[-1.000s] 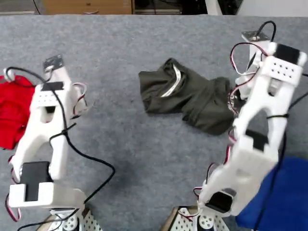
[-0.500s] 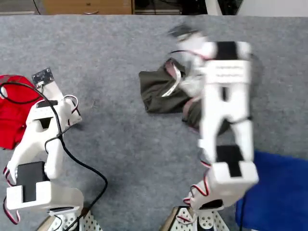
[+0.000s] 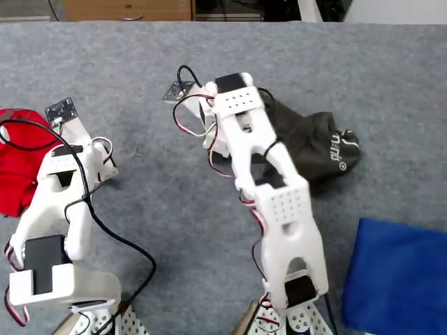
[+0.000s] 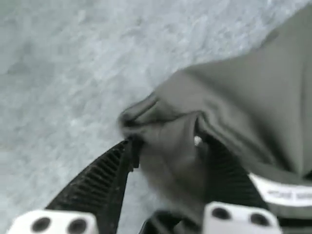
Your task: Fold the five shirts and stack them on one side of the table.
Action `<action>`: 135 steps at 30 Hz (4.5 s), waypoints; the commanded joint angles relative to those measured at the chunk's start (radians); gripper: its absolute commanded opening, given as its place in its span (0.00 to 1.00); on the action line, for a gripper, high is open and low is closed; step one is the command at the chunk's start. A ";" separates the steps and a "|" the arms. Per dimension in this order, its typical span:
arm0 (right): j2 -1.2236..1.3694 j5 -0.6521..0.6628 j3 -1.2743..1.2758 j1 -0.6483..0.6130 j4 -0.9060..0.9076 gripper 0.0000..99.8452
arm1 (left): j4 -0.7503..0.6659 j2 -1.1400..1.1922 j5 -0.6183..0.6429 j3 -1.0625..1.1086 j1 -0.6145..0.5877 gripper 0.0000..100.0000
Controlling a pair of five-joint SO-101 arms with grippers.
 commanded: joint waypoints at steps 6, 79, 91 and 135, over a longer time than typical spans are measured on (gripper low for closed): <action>0.157 -0.149 -0.504 0.105 0.161 0.00 | -0.015 -0.044 0.003 -0.021 -0.006 0.02; -0.374 0.086 -0.044 0.711 0.163 0.23 | -0.015 -0.042 0.006 -0.041 -0.026 0.02; -0.163 -0.138 -0.099 0.361 -0.109 0.18 | -0.011 -0.042 0.006 -0.034 0.005 0.02; 0.449 -0.072 -0.920 0.282 -0.100 0.00 | -0.014 -0.042 0.006 -0.034 0.000 0.02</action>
